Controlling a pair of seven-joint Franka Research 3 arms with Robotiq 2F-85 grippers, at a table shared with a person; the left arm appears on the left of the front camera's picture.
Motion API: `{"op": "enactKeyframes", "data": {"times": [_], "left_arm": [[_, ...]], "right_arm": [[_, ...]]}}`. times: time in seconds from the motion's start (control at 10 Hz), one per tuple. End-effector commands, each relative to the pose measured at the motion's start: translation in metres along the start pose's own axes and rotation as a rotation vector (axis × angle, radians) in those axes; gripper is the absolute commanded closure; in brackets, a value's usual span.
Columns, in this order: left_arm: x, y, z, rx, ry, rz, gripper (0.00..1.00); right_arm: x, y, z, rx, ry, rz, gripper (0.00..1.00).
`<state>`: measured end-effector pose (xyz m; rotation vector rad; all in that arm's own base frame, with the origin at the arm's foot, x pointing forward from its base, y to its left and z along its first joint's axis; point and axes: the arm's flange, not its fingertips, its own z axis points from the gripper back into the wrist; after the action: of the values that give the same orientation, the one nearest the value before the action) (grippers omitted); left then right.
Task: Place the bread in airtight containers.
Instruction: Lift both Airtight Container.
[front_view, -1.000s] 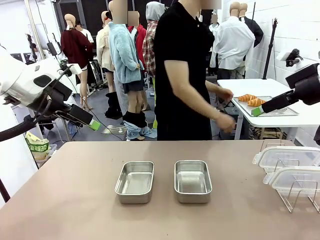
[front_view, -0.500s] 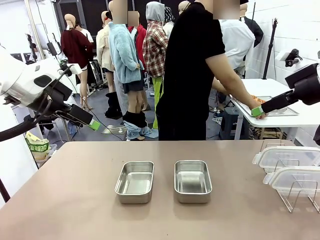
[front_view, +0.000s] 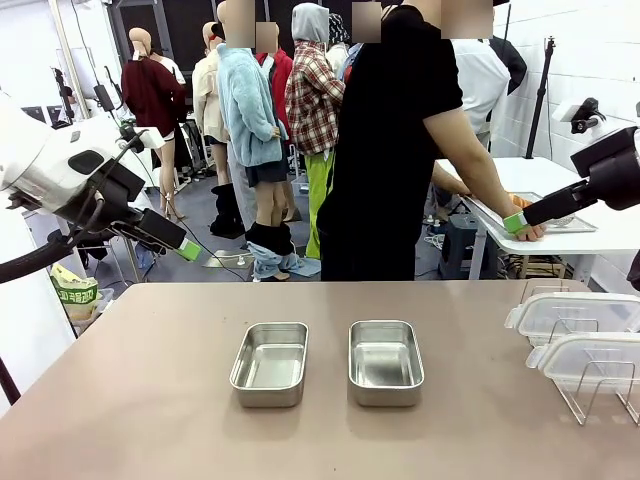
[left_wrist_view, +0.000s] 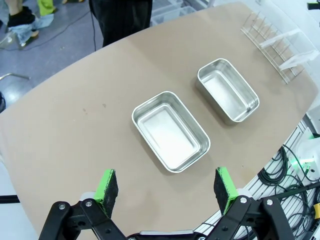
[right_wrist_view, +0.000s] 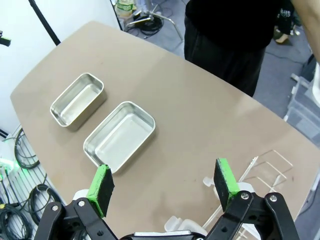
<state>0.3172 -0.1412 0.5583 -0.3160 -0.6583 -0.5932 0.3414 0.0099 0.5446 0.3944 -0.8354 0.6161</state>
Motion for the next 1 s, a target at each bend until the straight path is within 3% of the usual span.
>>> {"op": "enactKeyframes", "data": {"times": [0.0,0.9], "left_arm": [[-0.0003,0.0011,-0.0001,-0.007,0.000,0.003,0.00],[-0.0003,0.0011,-0.0001,-0.007,0.000,0.003,0.00]], "right_arm": [[0.0001,0.0006,-0.0010,0.008,-0.001,0.005,0.00],[0.0001,0.0006,-0.0010,0.008,-0.001,0.005,0.00]]}}
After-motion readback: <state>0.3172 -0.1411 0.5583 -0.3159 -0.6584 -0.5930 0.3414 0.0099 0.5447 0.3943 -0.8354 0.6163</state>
